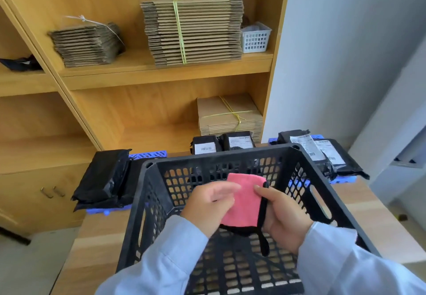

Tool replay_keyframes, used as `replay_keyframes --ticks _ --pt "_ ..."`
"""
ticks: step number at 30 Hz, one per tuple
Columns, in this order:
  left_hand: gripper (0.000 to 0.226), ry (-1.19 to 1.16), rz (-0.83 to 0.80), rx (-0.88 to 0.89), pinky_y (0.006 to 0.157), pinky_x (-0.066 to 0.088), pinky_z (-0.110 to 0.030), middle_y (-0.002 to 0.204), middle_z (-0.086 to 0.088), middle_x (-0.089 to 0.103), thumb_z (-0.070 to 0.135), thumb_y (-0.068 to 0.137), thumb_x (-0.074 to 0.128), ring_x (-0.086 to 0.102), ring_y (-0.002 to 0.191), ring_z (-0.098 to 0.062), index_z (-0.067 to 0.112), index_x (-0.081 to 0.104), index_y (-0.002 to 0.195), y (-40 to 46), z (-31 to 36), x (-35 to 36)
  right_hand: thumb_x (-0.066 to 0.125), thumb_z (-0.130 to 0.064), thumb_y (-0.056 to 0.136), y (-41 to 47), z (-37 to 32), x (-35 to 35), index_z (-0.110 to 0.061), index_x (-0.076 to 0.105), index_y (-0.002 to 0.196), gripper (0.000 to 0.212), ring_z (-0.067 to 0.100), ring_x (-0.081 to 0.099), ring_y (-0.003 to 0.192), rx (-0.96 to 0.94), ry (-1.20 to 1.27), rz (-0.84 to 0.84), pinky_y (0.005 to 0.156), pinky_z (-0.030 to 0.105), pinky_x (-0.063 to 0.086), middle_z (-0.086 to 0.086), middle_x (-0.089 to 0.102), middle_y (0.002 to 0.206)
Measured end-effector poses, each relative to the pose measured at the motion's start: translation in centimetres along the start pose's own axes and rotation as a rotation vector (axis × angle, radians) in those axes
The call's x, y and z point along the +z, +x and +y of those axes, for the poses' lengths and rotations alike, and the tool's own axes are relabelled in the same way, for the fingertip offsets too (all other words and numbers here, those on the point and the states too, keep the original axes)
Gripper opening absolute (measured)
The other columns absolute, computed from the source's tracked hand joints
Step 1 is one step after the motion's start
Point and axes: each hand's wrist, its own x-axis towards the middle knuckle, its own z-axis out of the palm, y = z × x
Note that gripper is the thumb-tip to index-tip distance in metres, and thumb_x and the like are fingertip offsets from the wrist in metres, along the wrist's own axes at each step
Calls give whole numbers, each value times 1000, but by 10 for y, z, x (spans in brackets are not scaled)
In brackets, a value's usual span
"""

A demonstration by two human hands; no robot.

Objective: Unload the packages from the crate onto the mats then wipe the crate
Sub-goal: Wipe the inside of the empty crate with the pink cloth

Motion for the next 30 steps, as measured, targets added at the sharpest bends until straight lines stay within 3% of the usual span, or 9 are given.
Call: replay_keyframes --ticks 2,8,10,12,16,21,24,27,30 --pt "35 2 73 16 91 44 -21 117 18 61 19 86 69 55 114 -2 47 63 106 9 -1 -5 46 -27 102 -8 -8 -13 -3 63 121 34 33 72 100 0 16 22 93 51 51 17 73 110" --pt "41 -727 -410 -212 66 57 -34 107 -9 69 7 76 70 69 88 -24 22 71 113 27 11 30 54 -37 96 -25 -42 -65 -7 80 98 40 30 73 91 -43 -43 13 96 47 50 16 75 105" --pt "37 -682 -373 -209 65 59 -36 107 -9 70 -3 74 71 69 88 -24 17 74 106 36 18 53 57 -31 96 -30 -50 -88 -11 82 85 34 27 73 83 -93 -27 40 91 45 54 14 76 96" --pt "37 -617 -330 -206 65 60 -37 111 -12 70 -8 79 65 70 88 -24 14 72 108 45 24 79 55 -17 98 -33 -57 -119 -14 77 103 23 25 71 78 -176 12 29 79 42 56 11 75 91" --pt "45 -536 -340 -224 59 58 -34 124 -9 65 -12 83 59 70 91 -20 14 67 119 67 40 140 49 8 92 -39 -72 -200 -36 58 129 58 15 59 57 -242 8 -89 52 23 50 4 58 66" --pt "56 -355 -423 -285 67 60 -43 130 -3 59 -14 81 64 67 98 -23 18 61 127 96 61 217 53 18 84 -34 -87 -278 -14 71 120 52 28 68 100 -211 -170 -78 79 41 60 16 66 123" --pt "56 -198 -415 -358 63 60 -41 114 -8 61 -19 79 60 66 86 -28 21 63 119 124 68 281 51 20 84 -17 -99 -337 -12 72 118 51 30 67 108 -164 -155 7 79 41 60 13 63 130" --pt "55 82 -327 -343 82 57 -40 87 -3 59 -12 79 57 63 84 -27 23 63 121 153 63 350 50 21 85 9 -100 -396 -14 70 121 54 31 67 110 -109 -202 54 79 41 58 11 60 133" --pt "57 261 -326 -362 78 51 -28 112 -9 63 -6 83 57 61 93 -25 25 58 131 171 42 407 51 21 84 37 -86 -444 -19 68 121 57 34 67 109 -4 -272 108 82 44 58 12 59 132"
